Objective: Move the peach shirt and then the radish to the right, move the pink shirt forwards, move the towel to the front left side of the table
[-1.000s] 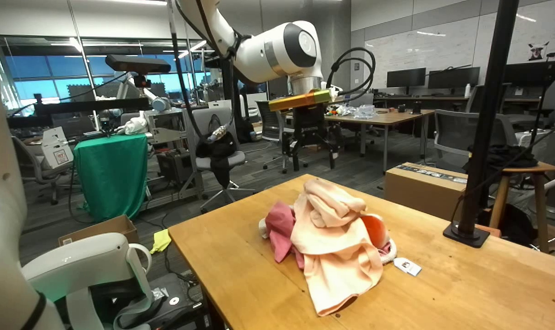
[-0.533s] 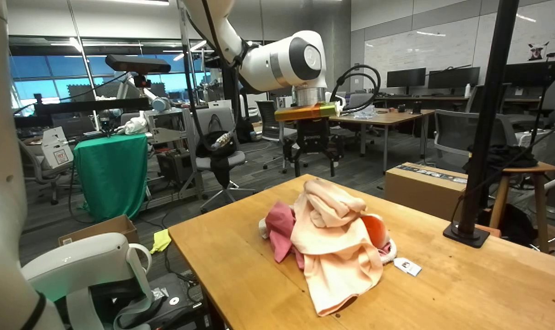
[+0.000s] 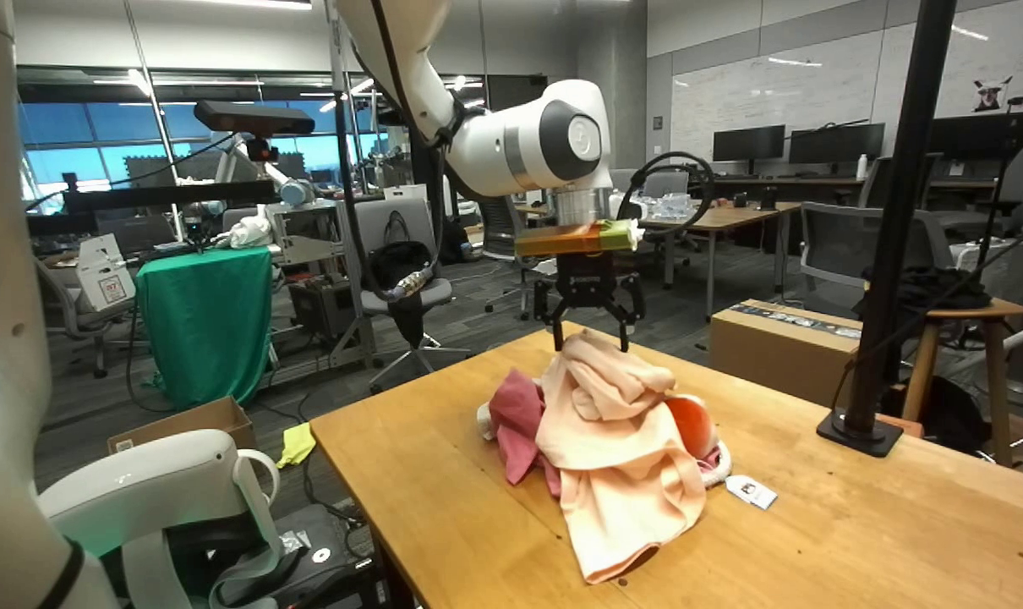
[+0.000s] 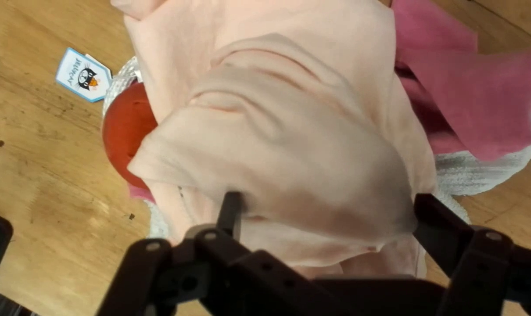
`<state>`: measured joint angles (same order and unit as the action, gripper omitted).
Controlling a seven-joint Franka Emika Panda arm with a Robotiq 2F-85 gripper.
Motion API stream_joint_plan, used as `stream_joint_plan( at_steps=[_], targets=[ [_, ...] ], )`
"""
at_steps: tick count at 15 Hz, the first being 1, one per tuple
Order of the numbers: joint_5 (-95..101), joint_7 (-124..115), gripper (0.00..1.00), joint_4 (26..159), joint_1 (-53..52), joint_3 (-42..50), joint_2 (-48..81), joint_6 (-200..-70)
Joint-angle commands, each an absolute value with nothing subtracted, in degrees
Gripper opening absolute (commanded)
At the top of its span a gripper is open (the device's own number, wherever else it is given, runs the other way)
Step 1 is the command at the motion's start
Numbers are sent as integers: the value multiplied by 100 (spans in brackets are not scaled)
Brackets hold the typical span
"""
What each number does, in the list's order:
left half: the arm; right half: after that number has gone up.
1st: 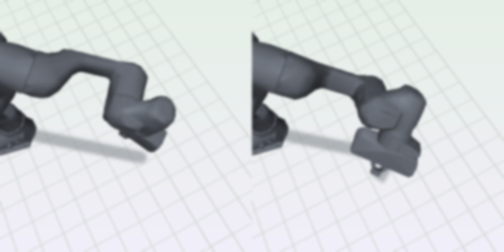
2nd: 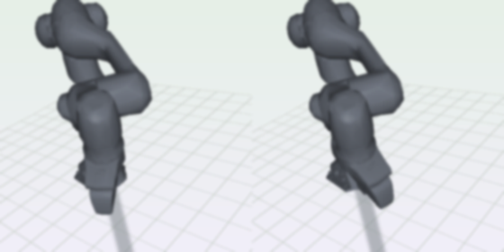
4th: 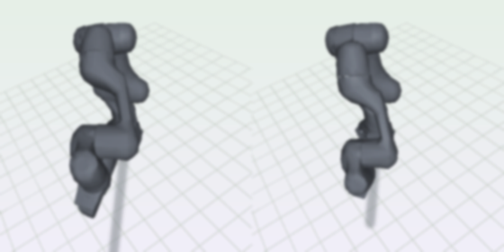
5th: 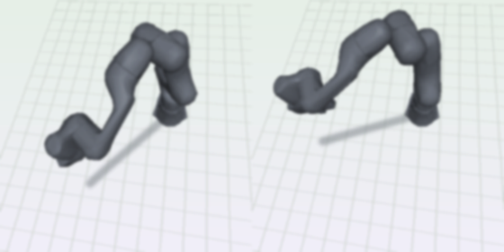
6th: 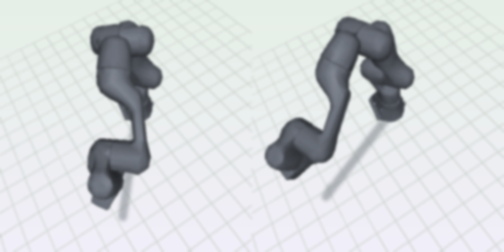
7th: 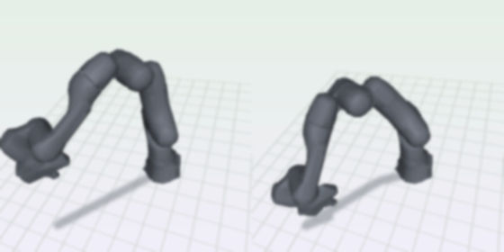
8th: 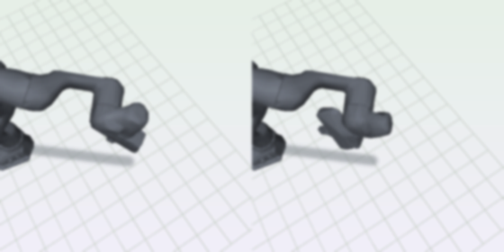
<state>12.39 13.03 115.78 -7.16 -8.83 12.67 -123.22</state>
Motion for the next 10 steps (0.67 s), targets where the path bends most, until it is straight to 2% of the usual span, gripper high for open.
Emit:
stream_joint_plan(
  at_steps=[1,3,4,5,10],
  targets=[
    [1577,1214,100,11857,-751,-761,1283,-12745],
    [1766,1153,100,11948,-763,-721,1311,-12845],
    [1841,1152,91,11982,-768,-711,1311,-12884],
    [1913,1117,74,12009,-772,-700,1317,-12926],
    [2078,1025,34,12046,-790,-704,1221,-12873]
  ],
)
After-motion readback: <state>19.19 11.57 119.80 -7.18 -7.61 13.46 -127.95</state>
